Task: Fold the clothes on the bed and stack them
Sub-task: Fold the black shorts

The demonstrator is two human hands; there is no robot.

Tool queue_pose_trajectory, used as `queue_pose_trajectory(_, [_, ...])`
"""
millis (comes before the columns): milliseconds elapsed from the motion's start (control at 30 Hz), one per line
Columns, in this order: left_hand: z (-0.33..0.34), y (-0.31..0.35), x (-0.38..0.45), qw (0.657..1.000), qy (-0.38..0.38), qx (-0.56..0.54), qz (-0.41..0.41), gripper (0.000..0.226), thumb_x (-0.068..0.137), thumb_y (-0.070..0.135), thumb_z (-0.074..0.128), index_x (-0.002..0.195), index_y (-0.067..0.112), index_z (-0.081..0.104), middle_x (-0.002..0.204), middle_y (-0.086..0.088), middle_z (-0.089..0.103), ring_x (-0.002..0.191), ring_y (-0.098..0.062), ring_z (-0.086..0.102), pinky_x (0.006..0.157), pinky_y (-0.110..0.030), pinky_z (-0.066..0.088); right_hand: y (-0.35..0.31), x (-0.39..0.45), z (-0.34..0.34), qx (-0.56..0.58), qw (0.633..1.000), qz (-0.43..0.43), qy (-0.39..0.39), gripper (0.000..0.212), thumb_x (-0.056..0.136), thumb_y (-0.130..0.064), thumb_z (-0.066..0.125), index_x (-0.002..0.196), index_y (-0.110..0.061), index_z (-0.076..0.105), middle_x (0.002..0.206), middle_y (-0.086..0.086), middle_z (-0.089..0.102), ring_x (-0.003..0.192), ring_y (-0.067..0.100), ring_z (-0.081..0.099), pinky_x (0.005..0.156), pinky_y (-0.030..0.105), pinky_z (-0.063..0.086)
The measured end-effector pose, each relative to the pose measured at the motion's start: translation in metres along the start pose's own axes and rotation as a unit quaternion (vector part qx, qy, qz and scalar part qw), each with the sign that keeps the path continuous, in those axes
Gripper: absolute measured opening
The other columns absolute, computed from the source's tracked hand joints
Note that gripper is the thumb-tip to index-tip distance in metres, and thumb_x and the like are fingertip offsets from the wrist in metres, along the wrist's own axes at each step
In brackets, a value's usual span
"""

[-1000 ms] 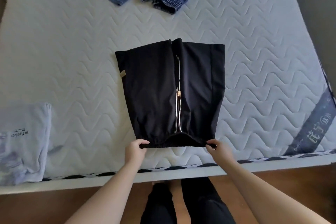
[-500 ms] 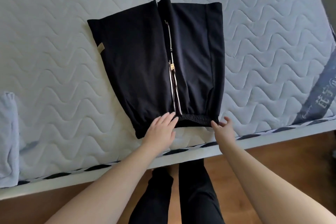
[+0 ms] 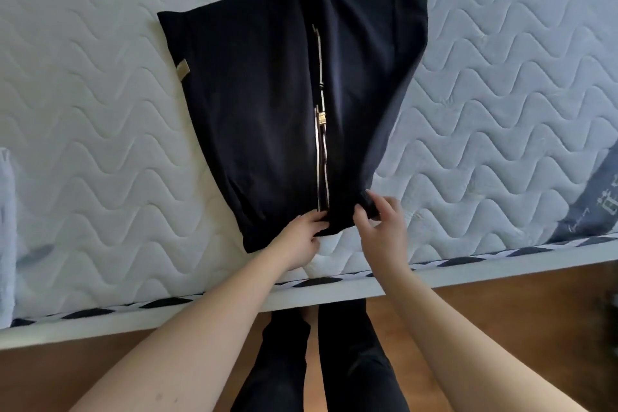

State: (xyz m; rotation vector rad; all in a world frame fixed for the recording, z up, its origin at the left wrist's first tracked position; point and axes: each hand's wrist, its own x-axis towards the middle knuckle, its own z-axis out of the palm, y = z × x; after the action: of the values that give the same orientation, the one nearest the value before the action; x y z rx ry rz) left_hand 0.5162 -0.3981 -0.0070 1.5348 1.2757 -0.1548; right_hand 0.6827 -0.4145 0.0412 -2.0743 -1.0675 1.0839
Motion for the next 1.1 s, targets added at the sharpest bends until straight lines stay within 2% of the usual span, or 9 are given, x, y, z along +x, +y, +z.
queue_pose_trajectory(67, [-0.010, 0.002, -0.003, 0.965, 0.019, -0.252, -0.076, 0.049, 0.094, -0.003, 0.038, 0.125, 0.022, 0.065, 0.132, 0.016, 0.055, 0.127, -0.001, 0.043, 0.105, -0.016, 0.032, -0.013, -0.004, 0.014, -0.013, 0.998, -0.060, -0.012, 0.032, 0.091, -0.018, 0.065, 0.123, -0.021, 0.065, 0.105, -0.017, 0.051, 0.096, -0.005, 0.054, 0.081, 0.002, 0.038])
queue_pose_trajectory(167, [-0.024, -0.003, -0.013, 0.895, 0.104, -0.423, -0.100, 0.043, 0.093, -0.002, 0.037, 0.108, 0.016, 0.073, 0.101, 0.007, 0.075, 0.098, -0.002, 0.067, 0.079, -0.008, 0.048, -0.029, -0.006, 0.035, -0.032, 0.988, -0.140, -0.061, 0.035, 0.092, -0.012, 0.064, 0.126, -0.017, 0.063, 0.113, -0.011, 0.055, 0.100, -0.005, 0.052, 0.083, 0.006, 0.040])
queue_pose_trajectory(267, [-0.040, -0.021, -0.027, 0.821, 0.241, -0.500, -0.136, 0.043, 0.090, -0.005, 0.031, 0.092, 0.008, 0.072, 0.086, -0.006, 0.075, 0.083, -0.015, 0.072, 0.076, -0.021, 0.057, -0.038, -0.013, 0.060, -0.069, 0.971, -0.185, -0.131, 0.038, 0.092, -0.012, 0.063, 0.130, -0.017, 0.061, 0.116, -0.009, 0.058, 0.101, 0.003, 0.054, 0.086, 0.016, 0.046])
queue_pose_trajectory(333, [-0.046, -0.040, -0.038, 0.795, 0.300, -0.504, -0.152, 0.042, 0.090, -0.005, 0.029, 0.086, 0.008, 0.069, 0.079, -0.006, 0.073, 0.074, -0.015, 0.070, 0.068, -0.021, 0.056, -0.037, -0.019, 0.076, -0.108, 0.957, -0.215, -0.162, 0.039, 0.092, -0.013, 0.063, 0.130, -0.018, 0.061, 0.117, -0.008, 0.059, 0.106, 0.010, 0.055, 0.091, 0.021, 0.046])
queue_pose_trajectory(467, [-0.047, -0.069, -0.060, 0.763, 0.307, -0.530, -0.206, 0.039, 0.093, -0.003, 0.028, 0.090, 0.006, 0.065, 0.084, -0.012, 0.070, 0.070, -0.018, 0.067, 0.062, -0.024, 0.058, -0.027, -0.030, 0.104, -0.181, 0.933, -0.246, -0.188, 0.040, 0.092, -0.015, 0.063, 0.132, -0.014, 0.060, 0.122, -0.001, 0.062, 0.115, 0.017, 0.053, 0.098, 0.022, 0.039])
queue_pose_trajectory(700, [-0.028, -0.085, -0.068, 0.771, 0.263, -0.535, -0.225, 0.025, 0.099, 0.020, 0.045, 0.100, 0.010, 0.067, 0.091, -0.009, 0.074, 0.079, -0.019, 0.073, 0.067, -0.026, 0.058, -0.010, -0.039, 0.121, -0.260, 0.895, -0.285, -0.223, 0.040, 0.088, -0.001, 0.062, 0.128, -0.005, 0.063, 0.121, 0.008, 0.067, 0.115, 0.029, 0.059, 0.099, 0.039, 0.047])
queue_pose_trajectory(867, [-0.030, -0.083, -0.065, 0.833, 0.235, -0.454, -0.213, 0.034, 0.092, 0.051, 0.057, 0.100, 0.019, 0.067, 0.096, 0.000, 0.073, 0.086, -0.011, 0.071, 0.077, -0.032, 0.060, -0.007, -0.041, 0.119, -0.229, 0.893, -0.287, -0.259, 0.042, 0.093, -0.001, 0.058, 0.134, -0.009, 0.059, 0.132, 0.003, 0.062, 0.125, 0.020, 0.055, 0.105, 0.025, 0.041])
queue_pose_trajectory(1000, [-0.032, -0.081, -0.063, 0.883, 0.221, -0.363, -0.200, 0.039, 0.082, 0.046, 0.073, 0.111, 0.023, 0.061, 0.097, 0.006, 0.071, 0.086, -0.009, 0.069, 0.079, -0.031, 0.058, -0.001, -0.039, 0.105, -0.178, 0.902, -0.236, -0.314, 0.059, 0.090, 0.014, 0.040, 0.139, -0.015, 0.053, 0.143, -0.002, 0.052, 0.132, 0.006, 0.045, 0.107, 0.005, 0.026])
queue_pose_trajectory(1100, [-0.032, -0.076, -0.056, 0.901, 0.228, -0.306, -0.208, 0.029, 0.085, 0.030, 0.072, 0.110, 0.017, 0.064, 0.093, 0.004, 0.070, 0.084, -0.015, 0.068, 0.082, -0.036, 0.057, 0.008, -0.041, 0.091, -0.162, 0.927, -0.222, -0.257, 0.059, 0.087, 0.015, 0.041, 0.133, -0.017, 0.058, 0.136, -0.002, 0.057, 0.127, 0.008, 0.048, 0.110, 0.022, 0.036])
